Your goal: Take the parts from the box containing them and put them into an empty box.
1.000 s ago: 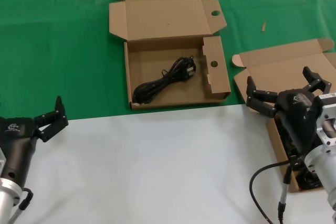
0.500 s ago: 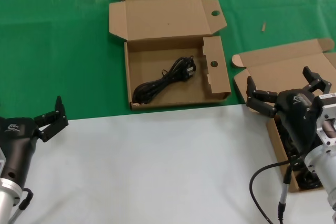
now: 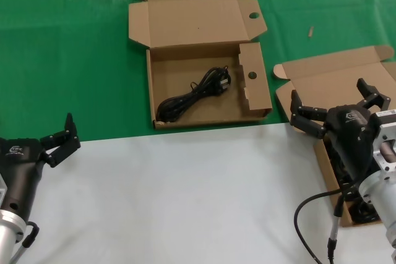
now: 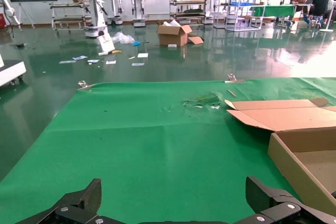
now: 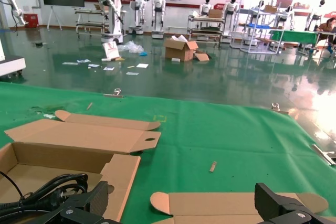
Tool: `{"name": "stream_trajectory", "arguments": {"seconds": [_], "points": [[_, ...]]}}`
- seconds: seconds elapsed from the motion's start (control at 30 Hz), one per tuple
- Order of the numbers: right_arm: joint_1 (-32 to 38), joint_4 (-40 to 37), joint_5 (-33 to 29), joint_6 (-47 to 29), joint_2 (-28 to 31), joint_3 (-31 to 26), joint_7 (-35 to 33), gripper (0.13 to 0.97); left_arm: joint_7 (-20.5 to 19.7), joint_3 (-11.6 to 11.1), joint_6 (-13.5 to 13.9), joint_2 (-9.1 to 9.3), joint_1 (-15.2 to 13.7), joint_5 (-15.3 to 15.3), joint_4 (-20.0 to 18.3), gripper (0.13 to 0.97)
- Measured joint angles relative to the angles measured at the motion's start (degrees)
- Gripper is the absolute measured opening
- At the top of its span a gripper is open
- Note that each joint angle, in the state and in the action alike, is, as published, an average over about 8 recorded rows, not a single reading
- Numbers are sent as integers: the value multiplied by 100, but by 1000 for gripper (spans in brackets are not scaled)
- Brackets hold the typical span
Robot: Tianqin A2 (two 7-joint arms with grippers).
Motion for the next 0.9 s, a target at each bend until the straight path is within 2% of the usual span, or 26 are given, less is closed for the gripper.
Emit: {"name": "stream_trajectory", "arguments": {"seconds": [0.9], "points": [[0,0,0,0,0,0,0,966,0,0,0,0,0,0,0,966]]}}
